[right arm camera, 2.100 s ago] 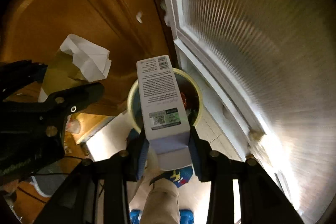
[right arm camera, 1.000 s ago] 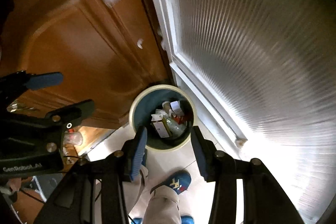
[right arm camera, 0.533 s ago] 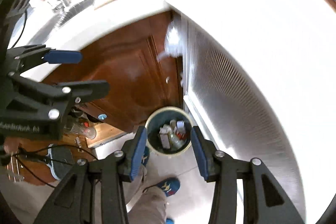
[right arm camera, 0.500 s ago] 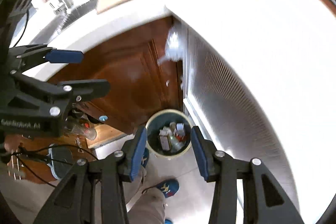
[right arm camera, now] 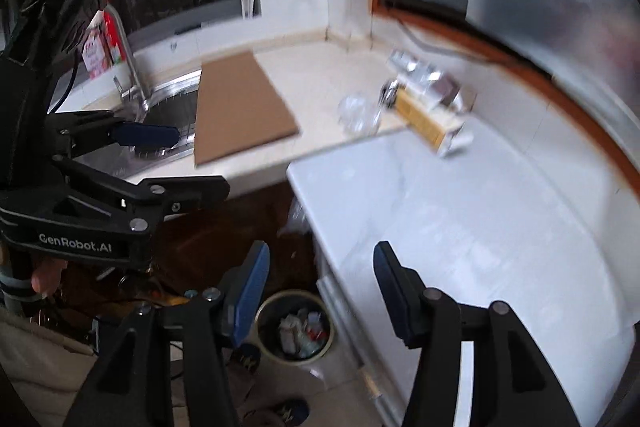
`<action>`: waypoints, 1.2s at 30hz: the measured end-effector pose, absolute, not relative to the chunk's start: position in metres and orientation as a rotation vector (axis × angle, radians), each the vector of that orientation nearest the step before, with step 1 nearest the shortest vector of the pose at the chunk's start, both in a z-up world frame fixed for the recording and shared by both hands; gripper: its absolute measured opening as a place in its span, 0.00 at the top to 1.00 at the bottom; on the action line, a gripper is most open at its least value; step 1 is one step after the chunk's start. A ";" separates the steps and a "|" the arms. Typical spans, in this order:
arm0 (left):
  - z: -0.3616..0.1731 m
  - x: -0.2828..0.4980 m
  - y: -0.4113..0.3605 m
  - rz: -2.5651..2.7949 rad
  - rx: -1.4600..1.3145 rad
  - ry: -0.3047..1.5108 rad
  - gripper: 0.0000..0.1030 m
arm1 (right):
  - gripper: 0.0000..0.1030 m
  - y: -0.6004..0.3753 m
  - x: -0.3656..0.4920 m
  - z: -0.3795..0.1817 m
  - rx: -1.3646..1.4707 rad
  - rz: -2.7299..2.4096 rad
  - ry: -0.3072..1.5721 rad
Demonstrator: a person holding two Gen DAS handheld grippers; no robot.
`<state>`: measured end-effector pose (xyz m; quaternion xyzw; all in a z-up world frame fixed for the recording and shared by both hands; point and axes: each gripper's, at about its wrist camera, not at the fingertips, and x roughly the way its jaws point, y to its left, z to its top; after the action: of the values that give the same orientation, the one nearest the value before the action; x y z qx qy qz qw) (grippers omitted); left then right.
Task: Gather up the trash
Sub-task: 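Raise both tools toward the remaining trash on the counter, then grasp the yellow Atomy box with the right tool while the left tool grasps the plastic bag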
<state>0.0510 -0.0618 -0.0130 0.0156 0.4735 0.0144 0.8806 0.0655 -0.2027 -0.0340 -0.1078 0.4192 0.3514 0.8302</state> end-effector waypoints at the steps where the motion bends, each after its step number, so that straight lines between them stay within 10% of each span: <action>1: -0.006 0.055 -0.063 0.035 0.040 0.973 0.21 | 0.43 -0.204 0.070 -0.028 -0.228 0.743 0.875; 16: 0.009 0.137 -0.040 0.090 0.094 0.929 0.20 | 0.38 -0.186 0.147 -0.014 -0.276 0.657 0.816; 36: -0.102 0.278 0.025 0.019 -0.095 1.162 0.20 | 0.29 -0.140 0.326 -0.099 -0.233 0.543 1.011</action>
<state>0.2783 0.0254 -0.1024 -0.0448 0.5487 0.0088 0.8348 0.3260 -0.1401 -0.0995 -0.1101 0.4770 0.2564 0.8334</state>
